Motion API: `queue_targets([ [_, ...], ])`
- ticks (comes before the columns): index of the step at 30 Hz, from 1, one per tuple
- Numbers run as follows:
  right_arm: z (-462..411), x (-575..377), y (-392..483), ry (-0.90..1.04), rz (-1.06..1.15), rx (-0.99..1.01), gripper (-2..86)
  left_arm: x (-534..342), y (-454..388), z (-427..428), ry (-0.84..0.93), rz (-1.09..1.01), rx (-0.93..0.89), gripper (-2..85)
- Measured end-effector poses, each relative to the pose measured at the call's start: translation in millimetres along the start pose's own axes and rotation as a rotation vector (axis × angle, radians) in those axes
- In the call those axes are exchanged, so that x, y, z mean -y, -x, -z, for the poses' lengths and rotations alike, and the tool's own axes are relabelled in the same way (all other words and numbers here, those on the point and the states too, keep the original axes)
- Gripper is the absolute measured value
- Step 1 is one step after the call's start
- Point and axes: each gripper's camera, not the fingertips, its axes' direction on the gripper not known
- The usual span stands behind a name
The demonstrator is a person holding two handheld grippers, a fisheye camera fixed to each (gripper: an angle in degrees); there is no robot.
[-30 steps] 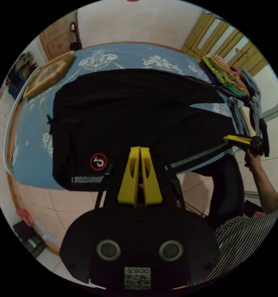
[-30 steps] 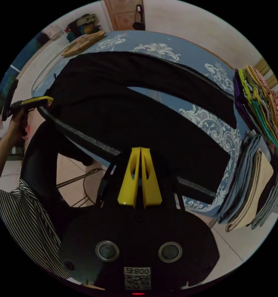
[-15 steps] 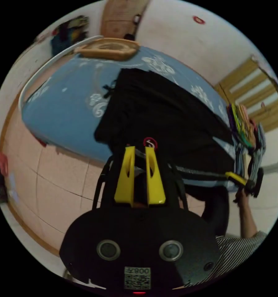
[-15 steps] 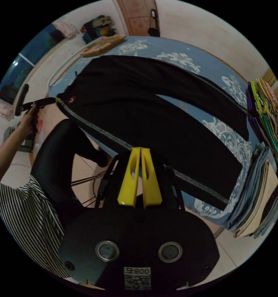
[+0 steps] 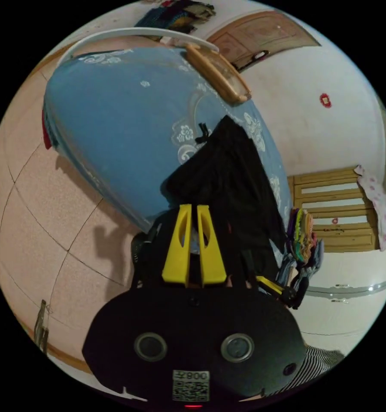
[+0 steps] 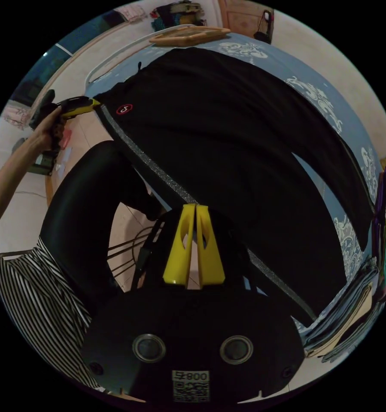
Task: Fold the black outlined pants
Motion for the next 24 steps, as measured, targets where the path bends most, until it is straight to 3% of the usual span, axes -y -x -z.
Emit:
queue_targets([
  [4, -9.2, 20.4, 1.5, -0.013, -0.011, 0.025, 0.1, 0.3, 0.0, 10.0, 0.072, -0.012, 0.081, 3.1],
  [10, -8.6, 47.5, -19.0, -0.024, -0.062, 0.206, 0.1, -1.8, -4.2, 59.7, -0.019, -0.030, -0.004, 6.1],
  [13, 2.4, 59.5, -36.4, -0.102, -0.119, 0.257, 0.2, -0.5, -21.0, 93.5, -0.096, -0.132, 0.065, 7.1],
  [17, 16.6, 95.1, -68.4, -0.184, -0.167, 0.274, 0.5, 14.4, -50.7, 124.9, -0.132, -0.271, 0.082, 7.9],
  [24, 31.5, 194.5, -103.8, -0.216, -0.125, 0.164, 3.3, 84.5, -131.0, 101.4, -0.009, -0.486, 0.096, 10.0],
])
